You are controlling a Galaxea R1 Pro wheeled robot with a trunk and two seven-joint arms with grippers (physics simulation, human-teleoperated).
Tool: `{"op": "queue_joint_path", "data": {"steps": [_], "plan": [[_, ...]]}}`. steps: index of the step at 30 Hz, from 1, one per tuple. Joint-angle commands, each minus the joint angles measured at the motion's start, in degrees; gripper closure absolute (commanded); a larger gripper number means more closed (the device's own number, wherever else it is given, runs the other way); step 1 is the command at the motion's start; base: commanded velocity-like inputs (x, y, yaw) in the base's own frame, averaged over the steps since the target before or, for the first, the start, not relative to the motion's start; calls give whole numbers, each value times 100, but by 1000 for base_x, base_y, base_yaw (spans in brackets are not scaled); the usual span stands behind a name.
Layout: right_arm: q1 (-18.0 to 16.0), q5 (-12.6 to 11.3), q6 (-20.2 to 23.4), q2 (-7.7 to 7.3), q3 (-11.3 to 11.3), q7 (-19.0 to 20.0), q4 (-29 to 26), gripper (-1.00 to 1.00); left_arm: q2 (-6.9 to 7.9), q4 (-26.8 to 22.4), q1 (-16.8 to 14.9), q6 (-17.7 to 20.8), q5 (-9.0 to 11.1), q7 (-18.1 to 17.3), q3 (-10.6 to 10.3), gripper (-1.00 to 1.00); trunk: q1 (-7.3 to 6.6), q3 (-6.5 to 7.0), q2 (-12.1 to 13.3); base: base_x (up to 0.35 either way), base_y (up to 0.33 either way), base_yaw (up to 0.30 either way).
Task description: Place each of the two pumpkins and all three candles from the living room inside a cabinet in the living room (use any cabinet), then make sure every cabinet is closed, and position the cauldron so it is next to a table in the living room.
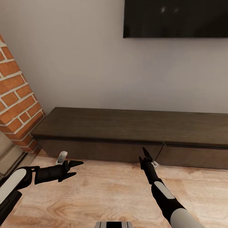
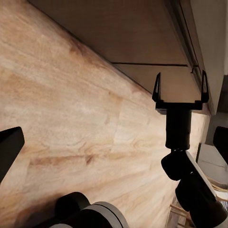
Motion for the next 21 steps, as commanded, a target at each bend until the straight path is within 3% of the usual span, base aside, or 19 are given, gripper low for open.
{"op": "queue_joint_path", "data": {"steps": [1, 11, 16, 21], "plan": [[-3, -60, 37, -1, 11, 25, 5, -100, 4, -2, -4, 1, 61, 55, -4, -100, -1, -4, -2, 81, 0, 0], [-4, -60, 37, -1, 11, 24, 5, -100, 4, -5, -4, 1, 64, 52, -17, -100, -1, -4, -2, 80, 0, 0], [-3, -60, 31, -4, 11, 17, 5, -100, 18, -129, -4, 2, 393, 47, -509, -100, -1, -4, -2, 19, 0, 0], [-4, -60, 33, -9, 11, 15, 5, -100, 198, -287, -4, 2, 835, 47, -970, -100, -1, -4, -2, 2, 0, 0]]}}
